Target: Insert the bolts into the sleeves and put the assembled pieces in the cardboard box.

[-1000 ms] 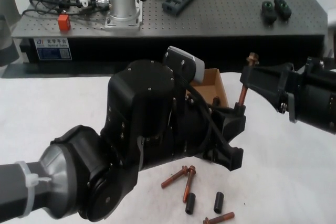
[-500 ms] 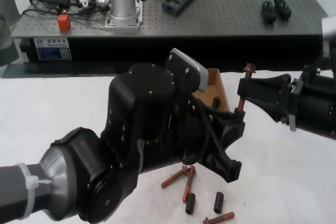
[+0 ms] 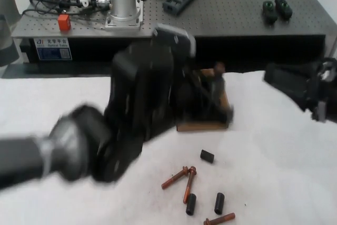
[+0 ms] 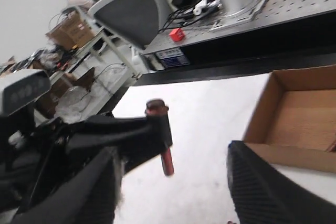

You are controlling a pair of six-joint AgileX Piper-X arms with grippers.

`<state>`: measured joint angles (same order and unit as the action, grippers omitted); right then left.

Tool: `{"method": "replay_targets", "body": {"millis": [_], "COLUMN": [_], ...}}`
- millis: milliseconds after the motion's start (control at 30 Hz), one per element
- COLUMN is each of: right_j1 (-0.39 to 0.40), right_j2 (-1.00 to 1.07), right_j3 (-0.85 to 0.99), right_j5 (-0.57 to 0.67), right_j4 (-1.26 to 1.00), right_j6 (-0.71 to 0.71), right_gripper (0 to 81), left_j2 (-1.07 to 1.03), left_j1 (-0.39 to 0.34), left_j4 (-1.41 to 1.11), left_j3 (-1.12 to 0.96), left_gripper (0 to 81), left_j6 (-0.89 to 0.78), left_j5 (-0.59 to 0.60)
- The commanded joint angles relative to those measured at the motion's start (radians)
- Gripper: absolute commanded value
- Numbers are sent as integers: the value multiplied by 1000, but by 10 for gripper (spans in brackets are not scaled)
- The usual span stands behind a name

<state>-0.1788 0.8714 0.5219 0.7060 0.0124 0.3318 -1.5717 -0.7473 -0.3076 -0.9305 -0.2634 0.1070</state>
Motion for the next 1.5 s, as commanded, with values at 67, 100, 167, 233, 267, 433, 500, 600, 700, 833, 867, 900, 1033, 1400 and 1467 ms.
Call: {"method": "replay_targets", "body": {"millis": [67,100,167,233,267,433,500,600,700,833,867,900,1033,1400,1467], "right_j1": [-48,-54,-54,-50,-51,-51,-51,-48,-27,12,21,30,74,262,302], "right_j2": [-6,-6,-6,-3,-3,-3,-3,-3,-3,-3,-3,2,42,461,563], "right_j3": [4,4,4,4,4,6,6,6,16,29,29,29,33,288,369], "right_j5": [-37,-65,-126,-170,-188,-249,-262,-302,-380,-445,-449,-449,-449,-487,-513], "right_j4": [43,61,109,155,181,264,272,273,317,377,384,386,397,587,615], "right_j6": [-48,-67,-118,-158,-171,-206,-206,-237,-308,-363,-379,-383,-382,-545,-574], "right_gripper": [449,449,449,449,449,449,449,449,449,449,449,449,449,449,449], "left_j2": [-217,-278,-402,-513,-570,-793,-849,-891,-903,-904,-904,-904,-878,-538,-435], "left_j1": [93,104,114,114,114,114,114,114,114,114,114,114,114,192,214], "left_j4": [298,371,559,730,800,1012,1058,1069,1069,1069,1069,1071,1144,1389,1363], "left_j3": [-356,-432,-626,-794,-883,-1200,-1270,-1304,-1302,-1302,-1302,-1302,-1302,-1101,-972], "left_gripper": [6,6,6,6,6,6,6,6,2,108,164,227,403,327,327], "left_j6": [-38,-26,15,78,120,152,152,152,148,143,143,143,145,250,250], "left_j5": [-10,2,36,35,33,32,34,34,38,38,38,38,38,-227,-228]}}
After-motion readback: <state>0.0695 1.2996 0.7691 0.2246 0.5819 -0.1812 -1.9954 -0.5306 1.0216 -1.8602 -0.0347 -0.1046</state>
